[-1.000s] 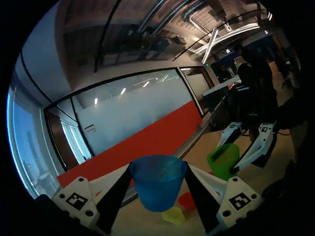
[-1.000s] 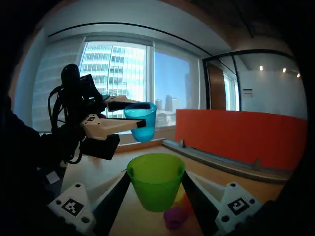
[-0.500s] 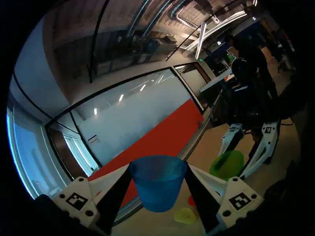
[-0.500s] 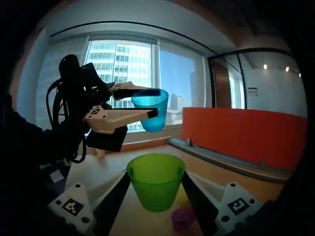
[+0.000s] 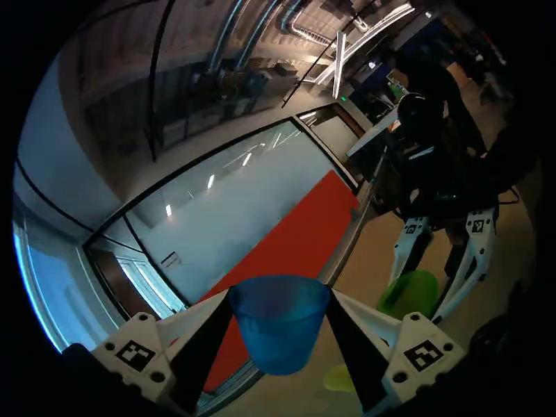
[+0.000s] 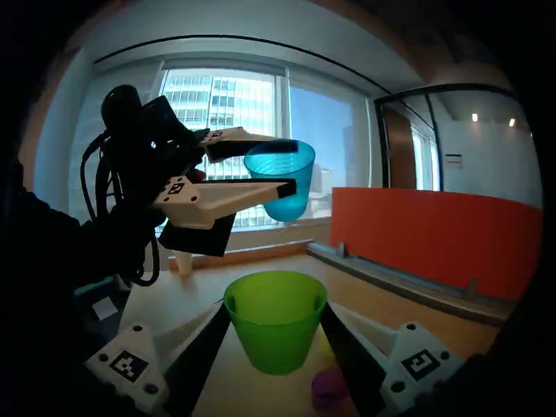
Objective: Pour water
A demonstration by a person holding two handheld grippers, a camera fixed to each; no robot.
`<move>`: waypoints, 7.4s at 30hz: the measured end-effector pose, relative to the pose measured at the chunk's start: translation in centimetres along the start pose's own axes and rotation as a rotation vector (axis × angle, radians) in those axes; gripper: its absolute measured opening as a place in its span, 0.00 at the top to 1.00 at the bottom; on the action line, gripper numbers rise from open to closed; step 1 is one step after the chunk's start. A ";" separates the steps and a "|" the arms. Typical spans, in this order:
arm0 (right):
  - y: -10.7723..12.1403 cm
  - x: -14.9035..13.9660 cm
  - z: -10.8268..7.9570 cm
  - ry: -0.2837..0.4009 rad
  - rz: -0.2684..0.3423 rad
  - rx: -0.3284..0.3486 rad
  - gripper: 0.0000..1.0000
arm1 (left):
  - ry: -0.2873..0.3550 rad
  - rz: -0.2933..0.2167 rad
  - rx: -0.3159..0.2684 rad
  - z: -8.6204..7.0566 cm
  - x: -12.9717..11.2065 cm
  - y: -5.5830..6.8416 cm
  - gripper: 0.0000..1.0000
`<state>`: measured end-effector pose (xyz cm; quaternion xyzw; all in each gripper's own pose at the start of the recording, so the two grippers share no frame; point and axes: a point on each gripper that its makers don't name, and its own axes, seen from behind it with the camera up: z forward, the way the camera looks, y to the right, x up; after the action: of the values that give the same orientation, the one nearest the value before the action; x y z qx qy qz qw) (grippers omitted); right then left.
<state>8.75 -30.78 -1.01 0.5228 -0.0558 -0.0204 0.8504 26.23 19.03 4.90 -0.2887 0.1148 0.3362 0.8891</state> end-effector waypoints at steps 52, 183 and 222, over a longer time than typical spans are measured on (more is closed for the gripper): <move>-0.4 0.5 1.3 0.004 -0.014 0.035 0.10 | 0.038 0.352 0.026 0.1 3.6 -0.2 0.11; 0.3 2.3 1.4 0.039 -0.037 0.015 0.10 | 0.084 0.808 0.065 -0.6 8.0 -1.4 0.11; 0.5 2.5 1.1 0.048 -0.038 0.008 0.10 | 0.091 0.917 0.073 -1.2 8.2 -0.4 0.11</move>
<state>11.11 -31.77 0.11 0.5276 -0.0255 -0.0239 0.8488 32.65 22.41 0.84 -0.1910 0.2816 0.6773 0.6523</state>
